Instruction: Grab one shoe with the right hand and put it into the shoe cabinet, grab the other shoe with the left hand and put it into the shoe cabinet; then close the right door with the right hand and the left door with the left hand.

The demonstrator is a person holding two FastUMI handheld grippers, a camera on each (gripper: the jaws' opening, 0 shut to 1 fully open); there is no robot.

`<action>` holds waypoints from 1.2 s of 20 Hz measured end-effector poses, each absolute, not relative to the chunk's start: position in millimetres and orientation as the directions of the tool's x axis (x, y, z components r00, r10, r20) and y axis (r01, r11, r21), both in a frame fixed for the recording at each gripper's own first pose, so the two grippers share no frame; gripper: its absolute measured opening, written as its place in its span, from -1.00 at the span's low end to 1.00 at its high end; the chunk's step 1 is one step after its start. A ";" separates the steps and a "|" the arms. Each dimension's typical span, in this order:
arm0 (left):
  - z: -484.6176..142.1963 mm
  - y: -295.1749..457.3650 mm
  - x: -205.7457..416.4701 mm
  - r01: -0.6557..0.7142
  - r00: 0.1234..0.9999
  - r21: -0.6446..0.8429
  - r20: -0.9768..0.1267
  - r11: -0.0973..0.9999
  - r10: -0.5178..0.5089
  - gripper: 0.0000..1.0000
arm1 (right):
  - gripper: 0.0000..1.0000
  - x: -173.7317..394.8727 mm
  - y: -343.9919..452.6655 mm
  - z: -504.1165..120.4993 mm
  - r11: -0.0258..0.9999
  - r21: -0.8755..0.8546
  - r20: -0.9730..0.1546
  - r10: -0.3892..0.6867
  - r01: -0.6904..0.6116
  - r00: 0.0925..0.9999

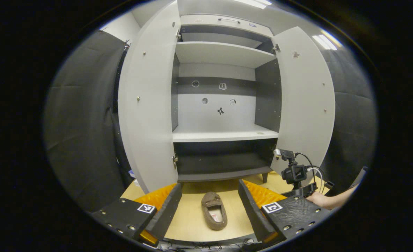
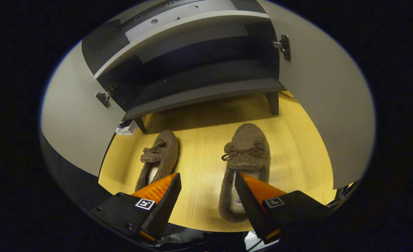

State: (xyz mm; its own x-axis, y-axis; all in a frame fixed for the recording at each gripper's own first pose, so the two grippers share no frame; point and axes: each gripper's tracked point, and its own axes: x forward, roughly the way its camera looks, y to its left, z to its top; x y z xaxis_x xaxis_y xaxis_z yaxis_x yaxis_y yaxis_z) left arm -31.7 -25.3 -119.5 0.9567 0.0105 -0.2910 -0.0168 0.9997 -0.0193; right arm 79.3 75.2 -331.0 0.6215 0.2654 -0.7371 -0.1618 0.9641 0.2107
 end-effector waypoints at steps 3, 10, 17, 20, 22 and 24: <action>-127.3 -25.5 -26.7 -0.012 0.952 -0.026 -0.307 1.000 0.003 0.88 | 0.96 91.1 74.4 -352.5 0.972 0.173 -0.748 0.236 -0.161 0.621; -142.5 -18.7 -18.4 -0.017 0.943 -0.044 -0.333 0.999 0.002 0.88 | 0.96 136.7 71.3 -386.0 0.992 0.066 -0.735 0.121 -0.106 0.668; -153.7 -17.0 -23.9 -0.029 0.935 -0.084 -0.355 0.996 -0.002 0.88 | -0.43 149.4 46.2 -388.4 0.999 -0.045 -0.733 -0.014 -0.028 0.681; -155.6 -17.5 -24.5 -0.025 0.935 -0.089 -0.356 0.996 -0.008 0.89 | -0.69 146.0 48.4 -390.0 0.999 -0.021 -0.748 0.000 -0.024 0.664; -153.1 -18.1 -25.4 -0.022 0.937 -0.085 -0.348 0.996 -0.009 0.89 | -0.89 140.4 52.9 -386.0 0.999 0.024 -0.748 0.043 -0.039 0.662; -149.7 -17.4 -26.4 -0.021 0.941 -0.078 -0.337 0.997 -0.006 0.89 | -0.96 128.7 63.4 -380.0 0.995 0.080 -0.753 0.101 -0.062 0.650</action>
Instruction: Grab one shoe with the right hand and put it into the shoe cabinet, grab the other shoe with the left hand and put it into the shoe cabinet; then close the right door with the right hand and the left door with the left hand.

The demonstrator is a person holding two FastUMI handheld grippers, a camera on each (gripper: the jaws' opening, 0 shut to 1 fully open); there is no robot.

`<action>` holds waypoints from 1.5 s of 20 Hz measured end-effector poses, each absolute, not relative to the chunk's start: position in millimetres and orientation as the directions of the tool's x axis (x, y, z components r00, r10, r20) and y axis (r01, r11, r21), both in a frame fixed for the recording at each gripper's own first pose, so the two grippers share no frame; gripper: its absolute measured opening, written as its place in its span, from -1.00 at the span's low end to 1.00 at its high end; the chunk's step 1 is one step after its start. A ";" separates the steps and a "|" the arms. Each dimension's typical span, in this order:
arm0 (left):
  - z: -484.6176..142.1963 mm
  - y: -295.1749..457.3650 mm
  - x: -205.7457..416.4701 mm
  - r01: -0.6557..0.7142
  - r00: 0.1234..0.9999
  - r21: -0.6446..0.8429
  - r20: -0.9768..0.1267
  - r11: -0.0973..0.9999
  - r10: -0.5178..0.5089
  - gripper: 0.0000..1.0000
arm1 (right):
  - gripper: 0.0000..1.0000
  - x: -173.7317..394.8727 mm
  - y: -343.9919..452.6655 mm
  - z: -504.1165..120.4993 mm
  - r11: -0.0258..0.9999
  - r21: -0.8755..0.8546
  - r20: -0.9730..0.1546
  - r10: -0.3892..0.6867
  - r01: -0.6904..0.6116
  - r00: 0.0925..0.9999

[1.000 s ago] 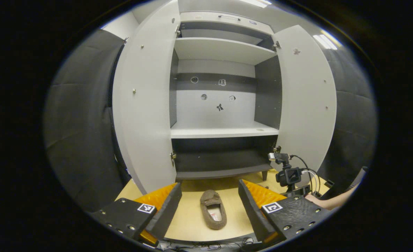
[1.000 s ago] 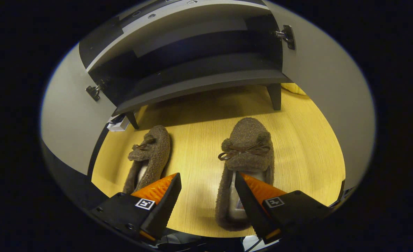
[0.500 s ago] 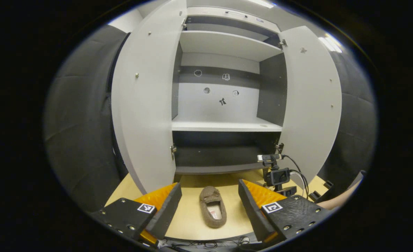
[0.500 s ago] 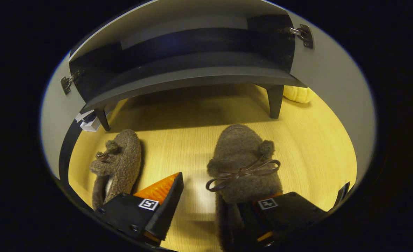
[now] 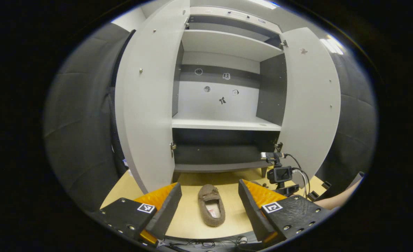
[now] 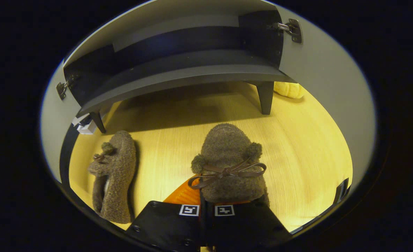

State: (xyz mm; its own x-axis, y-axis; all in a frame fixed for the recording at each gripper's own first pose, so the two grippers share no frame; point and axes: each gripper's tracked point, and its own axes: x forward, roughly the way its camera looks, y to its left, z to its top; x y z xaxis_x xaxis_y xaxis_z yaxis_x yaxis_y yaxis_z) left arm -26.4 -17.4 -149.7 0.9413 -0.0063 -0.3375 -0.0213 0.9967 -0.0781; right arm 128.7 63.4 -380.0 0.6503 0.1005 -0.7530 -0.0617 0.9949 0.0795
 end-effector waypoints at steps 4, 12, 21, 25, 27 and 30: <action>-141.1 -18.1 -31.8 -0.023 0.949 -0.080 -0.315 0.997 -0.004 0.89 | -0.96 110.2 58.4 -354.5 0.994 0.046 -0.736 0.098 -0.095 0.670; -133.1 -9.3 -42.1 -0.029 0.959 -0.044 -0.283 0.999 0.016 0.89 | -0.96 54.1 71.8 -284.8 0.980 0.080 -0.703 0.184 -0.181 0.687; -112.0 -11.8 -31.7 -0.019 0.965 -0.017 -0.262 1.000 0.014 0.88 | -0.96 46.0 91.5 -169.3 0.960 0.168 -0.550 0.278 -0.222 0.788; -105.1 -17.6 -24.9 -0.005 0.965 0.001 -0.262 1.000 0.005 0.99 | -0.96 67.4 105.1 -111.9 0.941 0.197 -0.488 0.337 -0.274 0.805; -102.3 -15.3 -18.6 -0.013 0.966 0.025 -0.258 1.000 0.019 0.99 | -0.96 87.1 108.6 -89.8 0.937 0.187 -0.473 0.349 -0.295 0.809; -99.1 -13.4 -9.7 -0.025 0.965 0.027 -0.261 0.999 0.031 0.88 | -0.96 122.7 121.8 -51.2 0.924 0.217 -0.415 0.379 -0.314 0.827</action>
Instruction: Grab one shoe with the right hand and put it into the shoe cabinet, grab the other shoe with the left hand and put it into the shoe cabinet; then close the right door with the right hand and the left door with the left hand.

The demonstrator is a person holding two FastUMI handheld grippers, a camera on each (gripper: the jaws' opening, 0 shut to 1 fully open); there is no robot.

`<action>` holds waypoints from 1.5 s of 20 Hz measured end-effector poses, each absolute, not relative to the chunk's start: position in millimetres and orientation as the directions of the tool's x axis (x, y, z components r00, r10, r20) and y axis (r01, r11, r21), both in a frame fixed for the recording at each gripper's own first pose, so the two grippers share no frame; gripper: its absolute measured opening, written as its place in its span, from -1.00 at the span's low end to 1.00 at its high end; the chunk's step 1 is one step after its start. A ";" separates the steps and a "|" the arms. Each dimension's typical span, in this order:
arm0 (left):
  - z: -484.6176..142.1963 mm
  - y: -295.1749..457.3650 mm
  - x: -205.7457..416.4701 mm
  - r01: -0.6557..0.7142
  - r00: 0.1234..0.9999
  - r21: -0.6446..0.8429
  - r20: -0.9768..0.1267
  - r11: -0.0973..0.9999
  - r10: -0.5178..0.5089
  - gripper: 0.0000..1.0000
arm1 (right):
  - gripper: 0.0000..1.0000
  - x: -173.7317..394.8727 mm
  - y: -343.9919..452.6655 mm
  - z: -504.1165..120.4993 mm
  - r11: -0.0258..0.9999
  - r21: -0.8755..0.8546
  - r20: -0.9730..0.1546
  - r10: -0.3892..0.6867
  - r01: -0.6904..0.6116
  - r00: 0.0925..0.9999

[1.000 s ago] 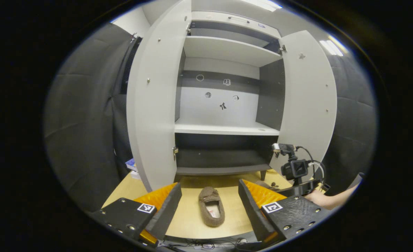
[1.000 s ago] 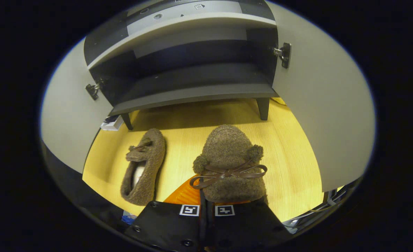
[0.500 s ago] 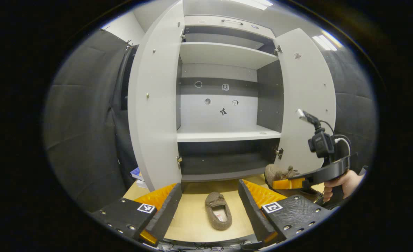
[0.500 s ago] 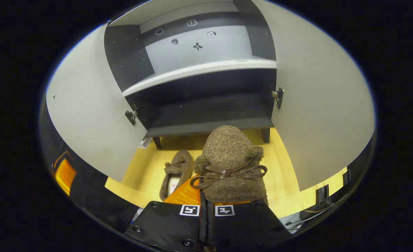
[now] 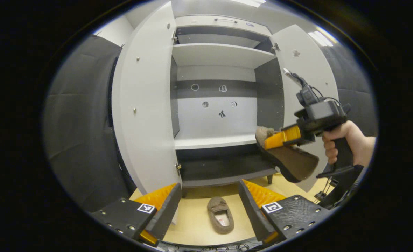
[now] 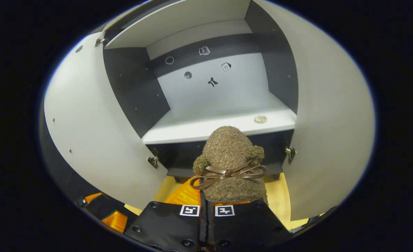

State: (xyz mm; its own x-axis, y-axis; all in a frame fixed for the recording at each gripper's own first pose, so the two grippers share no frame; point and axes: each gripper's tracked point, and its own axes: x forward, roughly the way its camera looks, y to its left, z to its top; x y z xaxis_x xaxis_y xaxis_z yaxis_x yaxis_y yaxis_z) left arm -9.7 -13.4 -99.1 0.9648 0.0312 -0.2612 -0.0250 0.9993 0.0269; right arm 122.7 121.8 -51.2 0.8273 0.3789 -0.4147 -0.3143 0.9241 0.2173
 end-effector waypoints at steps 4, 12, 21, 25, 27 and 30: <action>-90.0 -11.6 2.6 -0.044 0.967 0.035 -0.249 0.998 0.052 0.99 | -0.96 176.8 130.0 -0.9 0.918 0.239 -0.326 0.383 -0.317 0.864; -84.0 -3.7 7.0 -0.096 0.962 0.051 -0.251 0.994 0.106 0.99 | -0.96 279.7 138.1 51.4 0.929 0.222 -0.236 0.345 -0.295 0.908; -95.1 4.3 -0.8 -0.176 0.933 0.062 -0.306 0.982 0.187 0.99 | -0.95 375.2 134.0 51.2 0.955 0.147 -0.157 0.279 -0.257 0.947; -94.6 -1.1 -0.2 -0.181 0.932 0.080 -0.305 0.980 0.197 0.88 | -0.92 384.1 140.8 31.8 0.961 0.094 -0.175 0.272 -0.259 0.946; -94.6 -1.9 0.8 -0.181 0.931 0.084 -0.306 0.980 0.198 0.99 | -0.82 385.3 146.1 24.0 0.961 0.081 -0.183 0.275 -0.264 0.944; -101.2 -0.5 -0.1 -0.195 0.927 0.081 -0.311 0.977 0.211 0.88 | -0.58 386.0 148.8 -1.3 0.966 0.111 -0.291 0.257 -0.235 0.922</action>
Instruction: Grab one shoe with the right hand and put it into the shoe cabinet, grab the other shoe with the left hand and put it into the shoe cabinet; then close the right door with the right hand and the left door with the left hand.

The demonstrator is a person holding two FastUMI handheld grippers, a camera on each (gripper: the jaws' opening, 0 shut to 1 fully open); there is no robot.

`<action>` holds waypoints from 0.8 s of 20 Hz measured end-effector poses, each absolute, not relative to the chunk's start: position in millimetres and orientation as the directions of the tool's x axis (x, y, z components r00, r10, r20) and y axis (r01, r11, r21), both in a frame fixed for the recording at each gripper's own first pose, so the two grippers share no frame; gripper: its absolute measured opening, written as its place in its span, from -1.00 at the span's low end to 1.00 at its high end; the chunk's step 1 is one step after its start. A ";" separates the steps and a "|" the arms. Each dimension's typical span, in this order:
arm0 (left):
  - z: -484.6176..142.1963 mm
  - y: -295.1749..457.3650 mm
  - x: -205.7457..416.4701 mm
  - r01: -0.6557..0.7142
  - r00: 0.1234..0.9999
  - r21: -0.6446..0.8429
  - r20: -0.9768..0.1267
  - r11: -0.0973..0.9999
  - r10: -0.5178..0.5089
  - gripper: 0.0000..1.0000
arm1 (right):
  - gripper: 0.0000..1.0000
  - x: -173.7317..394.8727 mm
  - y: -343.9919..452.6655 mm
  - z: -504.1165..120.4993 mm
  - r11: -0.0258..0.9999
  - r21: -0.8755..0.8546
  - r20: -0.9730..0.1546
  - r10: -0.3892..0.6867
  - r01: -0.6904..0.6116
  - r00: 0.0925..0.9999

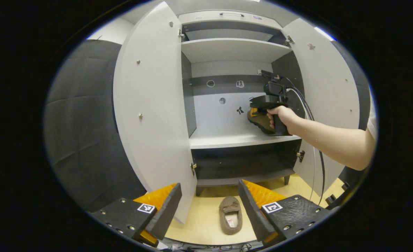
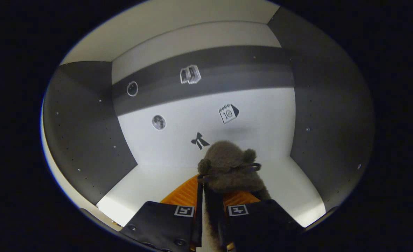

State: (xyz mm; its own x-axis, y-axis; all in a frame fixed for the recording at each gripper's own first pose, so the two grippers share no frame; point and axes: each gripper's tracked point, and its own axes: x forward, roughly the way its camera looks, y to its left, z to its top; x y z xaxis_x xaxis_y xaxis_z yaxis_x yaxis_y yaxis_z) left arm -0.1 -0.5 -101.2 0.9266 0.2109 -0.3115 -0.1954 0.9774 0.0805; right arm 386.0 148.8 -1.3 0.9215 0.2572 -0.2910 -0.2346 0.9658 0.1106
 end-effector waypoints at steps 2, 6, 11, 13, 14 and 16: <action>-107.5 0.2 -2.6 -0.205 0.921 0.052 -0.328 0.977 0.211 0.99 | -0.41 381.8 161.9 -1.6 0.948 0.173 -0.322 0.311 -0.267 0.894; -114.9 2.5 -9.4 -0.219 0.916 0.030 -0.337 0.975 0.216 0.88 | 0.53 367.3 168.3 8.5 0.932 0.216 -0.349 0.351 -0.290 0.869; -117.4 6.1 -15.7 -0.220 0.920 0.016 -0.329 0.975 0.213 0.89 | 0.92 332.3 181.3 12.9 0.902 0.283 -0.407 0.422 -0.327 0.810; -118.4 10.2 -17.3 -0.220 0.921 0.016 -0.325 0.975 0.213 0.89 | 0.84 319.8 181.6 18.1 0.900 0.278 -0.410 0.426 -0.335 0.807; -119.3 12.1 -19.2 -0.221 0.922 0.014 -0.324 0.975 0.213 0.88 | 0.96 315.1 179.5 17.0 0.906 0.266 -0.414 0.415 -0.329 0.810; -121.8 16.0 -19.1 -0.217 0.923 0.006 -0.326 0.976 0.206 0.88 | 0.97 301.0 174.1 17.7 0.914 0.239 -0.425 0.402 -0.328 0.811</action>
